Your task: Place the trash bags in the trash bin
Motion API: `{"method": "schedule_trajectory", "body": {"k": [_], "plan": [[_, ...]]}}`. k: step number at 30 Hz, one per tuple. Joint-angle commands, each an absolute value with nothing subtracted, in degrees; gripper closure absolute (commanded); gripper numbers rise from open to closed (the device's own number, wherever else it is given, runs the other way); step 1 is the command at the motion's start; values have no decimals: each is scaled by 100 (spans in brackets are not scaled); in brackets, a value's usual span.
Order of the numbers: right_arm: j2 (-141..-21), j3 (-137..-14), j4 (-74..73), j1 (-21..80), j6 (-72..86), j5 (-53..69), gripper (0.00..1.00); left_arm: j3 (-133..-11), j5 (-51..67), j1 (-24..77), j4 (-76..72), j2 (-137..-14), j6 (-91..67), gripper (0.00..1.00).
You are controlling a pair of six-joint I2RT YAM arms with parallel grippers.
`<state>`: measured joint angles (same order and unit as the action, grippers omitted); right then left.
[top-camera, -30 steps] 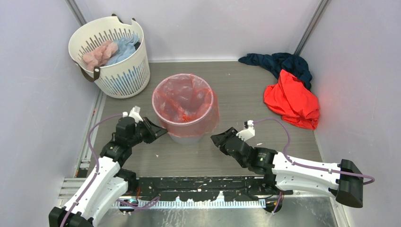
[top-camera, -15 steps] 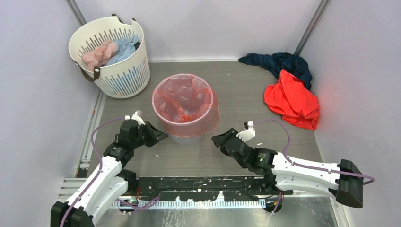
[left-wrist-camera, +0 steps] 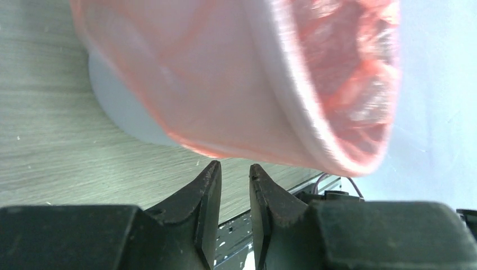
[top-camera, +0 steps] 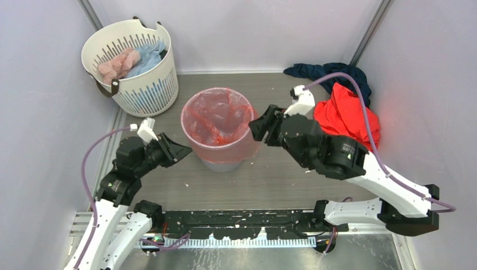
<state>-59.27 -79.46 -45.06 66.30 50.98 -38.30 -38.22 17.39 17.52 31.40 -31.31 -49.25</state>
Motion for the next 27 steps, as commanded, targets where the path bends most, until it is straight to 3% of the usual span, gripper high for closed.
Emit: {"method": "schedule_trajectory", "body": {"k": [1,3,5,11,13,14,16,27], "plan": [[-6899,-9504,-5386,6647,3013,-3693,42,-4922,1685,1767,4066,-3396,-4195,73],[-7507,-10255,-5540,6555,2556,-3415,51,-5195,1535,1767,4159,-3521,-4082,73],[-8207,-11045,-5800,6367,2263,-3049,75,-5315,1402,1767,4153,-3606,-4033,72],[-9845,-12476,-5879,5658,2049,-1803,98,-5156,1320,1764,4098,-3937,-3933,58],[-10219,-12681,-5811,5464,2073,-1442,99,-5047,1259,1758,4091,-3896,-3925,48],[-10405,-12763,-5802,5381,2081,-1298,99,-5022,1174,1762,4140,-3859,-3902,37],[-10766,-12900,-5879,5240,2062,-939,99,-5061,994,1758,4310,-3754,-3814,3],[-12382,-12715,-6859,5116,1670,-415,99,-4914,787,1758,4447,-3543,-3699,0]]}}
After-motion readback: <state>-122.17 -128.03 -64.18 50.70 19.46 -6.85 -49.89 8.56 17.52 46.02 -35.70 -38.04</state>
